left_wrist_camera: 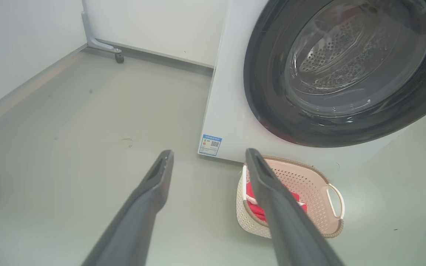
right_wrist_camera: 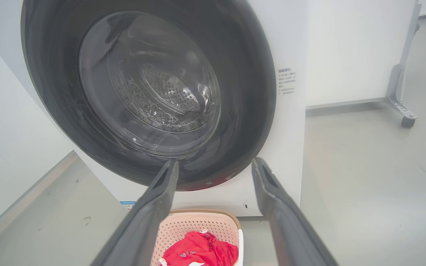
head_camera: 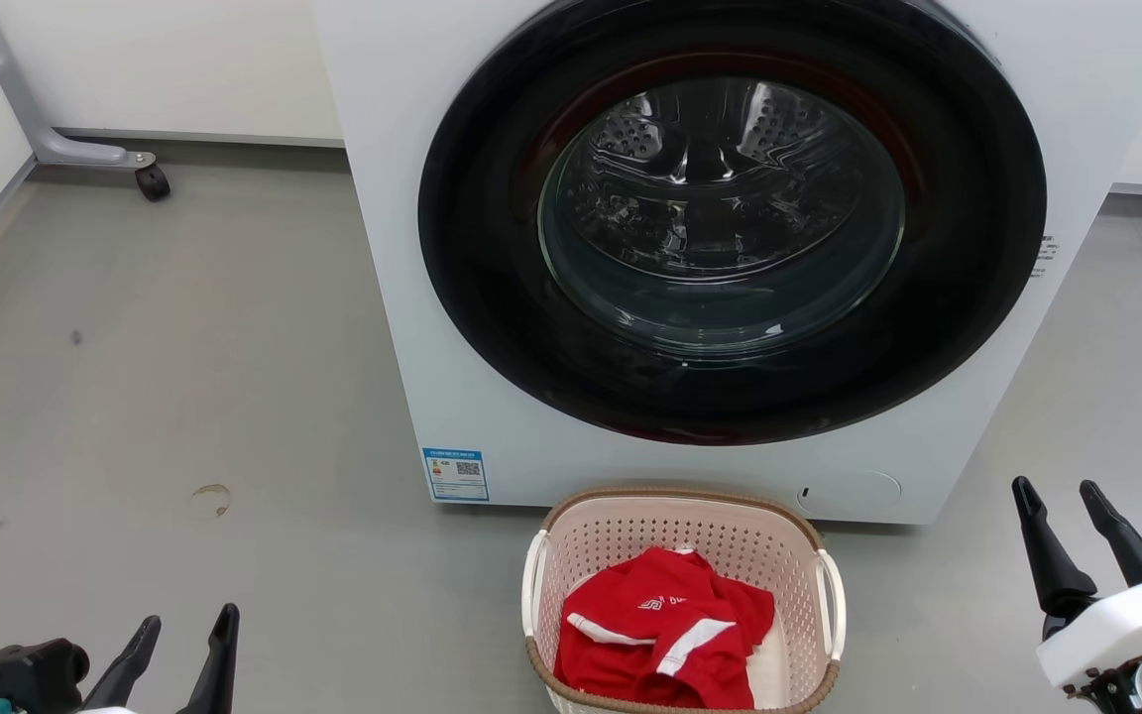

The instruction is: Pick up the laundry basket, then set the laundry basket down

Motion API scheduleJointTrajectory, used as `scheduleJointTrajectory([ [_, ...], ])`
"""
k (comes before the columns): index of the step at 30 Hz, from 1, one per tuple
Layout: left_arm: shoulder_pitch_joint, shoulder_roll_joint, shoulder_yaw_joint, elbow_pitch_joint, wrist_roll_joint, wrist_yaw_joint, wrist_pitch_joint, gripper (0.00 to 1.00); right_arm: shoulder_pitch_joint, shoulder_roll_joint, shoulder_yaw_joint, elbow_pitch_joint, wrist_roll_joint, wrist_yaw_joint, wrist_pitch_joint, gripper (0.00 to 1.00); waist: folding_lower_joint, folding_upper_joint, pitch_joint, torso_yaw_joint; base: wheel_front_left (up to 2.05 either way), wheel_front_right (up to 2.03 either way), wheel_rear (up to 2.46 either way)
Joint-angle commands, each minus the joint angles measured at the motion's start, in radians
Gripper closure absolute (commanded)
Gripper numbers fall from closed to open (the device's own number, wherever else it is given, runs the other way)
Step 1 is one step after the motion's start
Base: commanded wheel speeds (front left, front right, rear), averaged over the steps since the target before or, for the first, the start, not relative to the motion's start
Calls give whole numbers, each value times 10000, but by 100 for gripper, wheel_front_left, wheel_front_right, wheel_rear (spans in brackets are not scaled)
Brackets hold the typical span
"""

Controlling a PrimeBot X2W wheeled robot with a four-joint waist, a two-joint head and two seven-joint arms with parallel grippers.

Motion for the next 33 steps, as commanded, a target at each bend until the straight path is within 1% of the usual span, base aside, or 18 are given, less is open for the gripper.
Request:
scheduleJointTrajectory([
  [1,-705,363,473,-114,12,-51,-97,0,-302,-212,120,-223,-88,-27,54,0,1,0,9,4,0,0,0],
  [10,-781,271,508,-52,-20,-166,-111,0,-297,-200,87,-280,-129,-27,28,0,1,0,51,35,0,0,0],
  [24,-996,270,342,174,149,-560,-14,0,-305,-194,72,-326,-145,-27,-20,0,1,0,150,149,0,0,0],
  [25,-366,-87,-91,304,61,-526,65,100,-5,58,-68,-19,-72,0,0,100,1,0,152,151,0,0,0],
  [27,-259,-351,-216,482,40,-521,90,100,69,211,-51,159,-61,2,-1,100,1,0,154,152,0,0,0],
  [29,-54,-753,-440,658,11,-522,94,100,275,466,12,394,-59,4,-1,100,1,0,156,152,0,0,0],
  [33,-52,-971,-315,786,-188,-687,113,100,295,508,-58,402,240,3,53,100,7,0,165,120,0,0,0],
])
